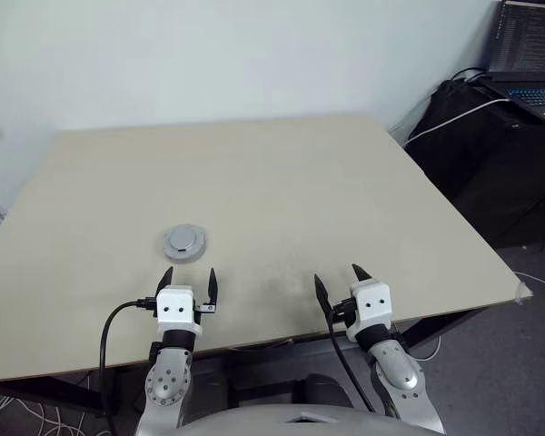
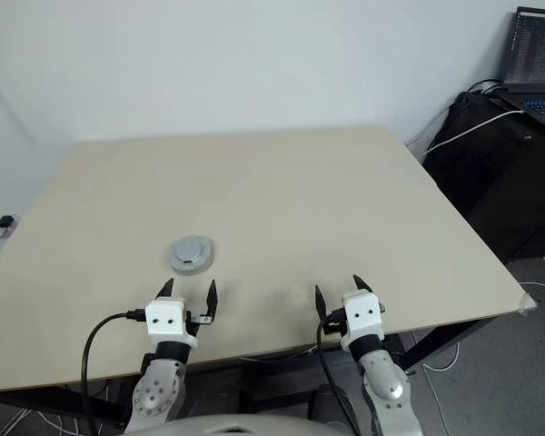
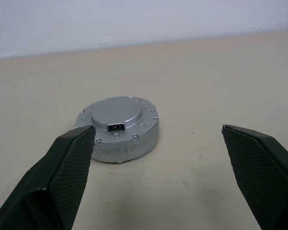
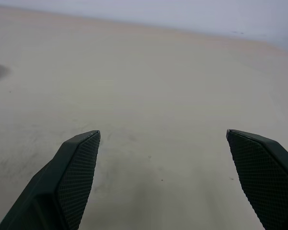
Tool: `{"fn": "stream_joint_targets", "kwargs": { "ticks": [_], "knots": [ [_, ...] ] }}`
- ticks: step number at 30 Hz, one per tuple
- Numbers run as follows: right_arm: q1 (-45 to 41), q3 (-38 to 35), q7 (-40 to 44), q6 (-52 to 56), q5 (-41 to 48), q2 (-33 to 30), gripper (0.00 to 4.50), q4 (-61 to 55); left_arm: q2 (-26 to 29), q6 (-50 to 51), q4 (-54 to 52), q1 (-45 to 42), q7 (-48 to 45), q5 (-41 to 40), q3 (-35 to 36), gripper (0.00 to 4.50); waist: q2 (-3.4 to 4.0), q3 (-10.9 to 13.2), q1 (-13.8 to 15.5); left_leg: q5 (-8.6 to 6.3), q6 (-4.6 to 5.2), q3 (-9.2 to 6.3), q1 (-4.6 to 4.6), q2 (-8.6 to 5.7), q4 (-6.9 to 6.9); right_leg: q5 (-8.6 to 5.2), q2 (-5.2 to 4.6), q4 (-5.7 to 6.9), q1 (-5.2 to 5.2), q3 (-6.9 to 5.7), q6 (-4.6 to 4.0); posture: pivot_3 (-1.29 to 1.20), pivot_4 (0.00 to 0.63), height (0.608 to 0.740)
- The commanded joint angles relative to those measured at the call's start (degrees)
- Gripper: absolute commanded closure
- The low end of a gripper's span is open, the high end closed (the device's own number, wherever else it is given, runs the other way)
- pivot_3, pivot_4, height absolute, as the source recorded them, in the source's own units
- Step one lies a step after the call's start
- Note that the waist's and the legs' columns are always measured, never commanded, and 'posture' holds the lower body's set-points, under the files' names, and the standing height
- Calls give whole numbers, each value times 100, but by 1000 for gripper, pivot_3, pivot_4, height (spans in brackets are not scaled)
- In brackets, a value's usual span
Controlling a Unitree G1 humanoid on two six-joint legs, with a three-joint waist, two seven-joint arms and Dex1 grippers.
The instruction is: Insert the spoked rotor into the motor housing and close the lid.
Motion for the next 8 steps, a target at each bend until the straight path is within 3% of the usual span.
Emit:
{"fn": "stream_joint_targets", "kwargs": {
  "ticks": [1,8],
  "knots": [
    [-102,-96,35,-221,96,-24,0,70,-38,-26,-273,-82,21,26,-44,33,-1,-1,0,0,0,0,0,0,1,0,0,0,0,0,0,0,0,740],
    [-136,-105,79,-285,147,-28,0,158,-33,69,-414,-45,26,34,-59,33,-1,-1,0,0,0,0,0,0,4,0,1,2,1,0,0,0,0,740]
  ]
}}
